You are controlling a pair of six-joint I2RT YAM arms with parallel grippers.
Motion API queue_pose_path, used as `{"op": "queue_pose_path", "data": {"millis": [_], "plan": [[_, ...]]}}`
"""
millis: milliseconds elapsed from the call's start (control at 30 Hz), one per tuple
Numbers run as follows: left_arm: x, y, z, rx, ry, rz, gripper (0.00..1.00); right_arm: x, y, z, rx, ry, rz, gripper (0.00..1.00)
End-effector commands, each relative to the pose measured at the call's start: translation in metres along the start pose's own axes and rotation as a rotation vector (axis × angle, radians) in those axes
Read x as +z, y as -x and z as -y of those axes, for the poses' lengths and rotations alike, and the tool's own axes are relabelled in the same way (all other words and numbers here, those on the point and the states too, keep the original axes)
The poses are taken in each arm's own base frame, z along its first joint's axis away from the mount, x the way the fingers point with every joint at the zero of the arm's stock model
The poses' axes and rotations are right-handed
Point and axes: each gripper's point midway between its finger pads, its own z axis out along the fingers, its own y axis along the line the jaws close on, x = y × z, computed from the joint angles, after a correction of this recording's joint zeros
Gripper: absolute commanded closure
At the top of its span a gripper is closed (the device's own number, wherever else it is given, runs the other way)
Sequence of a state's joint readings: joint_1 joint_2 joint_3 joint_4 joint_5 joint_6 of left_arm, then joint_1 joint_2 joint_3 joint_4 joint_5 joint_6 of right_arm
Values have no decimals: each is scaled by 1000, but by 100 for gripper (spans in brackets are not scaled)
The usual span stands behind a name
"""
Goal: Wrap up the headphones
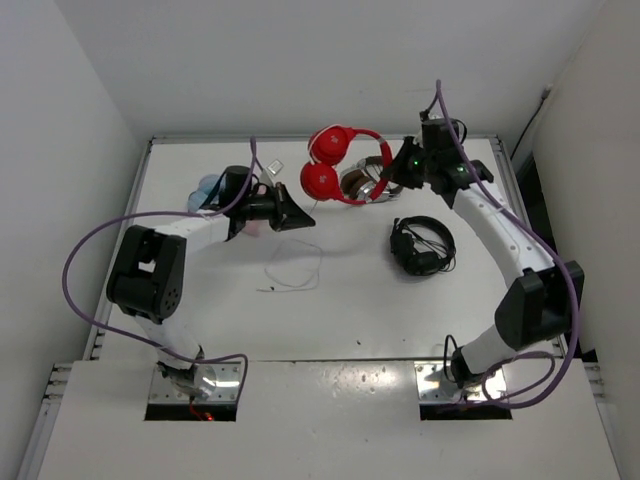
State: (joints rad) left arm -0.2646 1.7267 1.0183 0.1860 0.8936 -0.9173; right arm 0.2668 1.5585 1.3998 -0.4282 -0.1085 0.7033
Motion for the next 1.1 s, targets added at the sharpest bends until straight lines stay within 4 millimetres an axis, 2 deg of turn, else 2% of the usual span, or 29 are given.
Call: {"op": "queue_pose_path", "data": {"millis": [0,200,333,367,433,500,633,767,833,867,900,933,1067], "plan": [[8,-12,15,-9,-55,-30,100,-13,33,2,114,10,112,100],[20,-30,14,-27,-50,-65,100,0,22,35,172,-68,86,100],[25,-38,-14,-60,33,-71,100,12,17,56,201,-124,71,100],[28,-42,-28,-78,67,-83,100,18,8,64,206,-152,47,100],[31,-49,-42,-67,112,-105,100,24,1,74,216,-174,27,100],[36,-50,-58,-60,153,-116,100,34,-5,85,220,-211,11,100],[43,-48,-78,-47,205,-139,100,48,-21,101,226,-262,-27,100],[52,-52,-96,-53,244,-157,100,60,-26,110,220,-288,-48,100],[59,-51,-96,-46,240,-164,99,64,-21,109,219,-285,-43,100],[60,-55,-102,-61,242,-180,99,69,-26,114,220,-304,-52,100],[64,-55,-97,-49,234,-182,95,68,-21,112,219,-297,-42,100],[65,-58,-101,-61,235,-195,89,73,-22,108,212,-293,-49,100],[67,-63,-102,-71,243,-213,85,85,-25,109,206,-302,-60,100]]}}
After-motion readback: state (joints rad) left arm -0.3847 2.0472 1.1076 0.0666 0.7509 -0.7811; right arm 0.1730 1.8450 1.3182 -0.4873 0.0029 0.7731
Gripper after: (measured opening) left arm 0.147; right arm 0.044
